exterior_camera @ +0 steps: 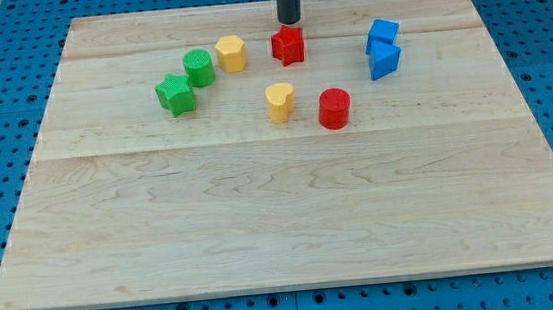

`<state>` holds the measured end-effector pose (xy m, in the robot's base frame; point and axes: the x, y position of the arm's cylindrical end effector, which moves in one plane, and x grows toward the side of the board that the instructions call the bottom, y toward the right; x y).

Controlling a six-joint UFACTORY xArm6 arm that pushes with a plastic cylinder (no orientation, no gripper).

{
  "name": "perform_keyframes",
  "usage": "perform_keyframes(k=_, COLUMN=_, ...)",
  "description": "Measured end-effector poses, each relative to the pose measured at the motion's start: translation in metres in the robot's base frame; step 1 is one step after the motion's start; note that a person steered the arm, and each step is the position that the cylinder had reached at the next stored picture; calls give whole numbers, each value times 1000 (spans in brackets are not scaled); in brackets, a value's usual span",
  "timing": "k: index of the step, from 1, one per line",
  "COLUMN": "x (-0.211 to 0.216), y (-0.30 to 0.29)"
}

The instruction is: Push the red star into the red circle

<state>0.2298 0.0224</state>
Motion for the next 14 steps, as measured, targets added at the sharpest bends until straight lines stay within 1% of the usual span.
perform_keyframes(k=1, x=0, y=-40)
perform_keyframes(k=2, x=2, y=-40)
perform_keyframes(k=3, x=19, y=-24)
perform_keyframes(k=6, x=20, y=-17)
perform_keyframes(k=8, x=20, y=4)
perform_keyframes(k=9, x=20, y=4)
perform_keyframes(k=10, x=37, y=0)
perform_keyframes(k=12, x=46, y=-1)
perform_keyframes(k=13, x=62, y=-1)
perform_keyframes(k=14, x=68, y=-14)
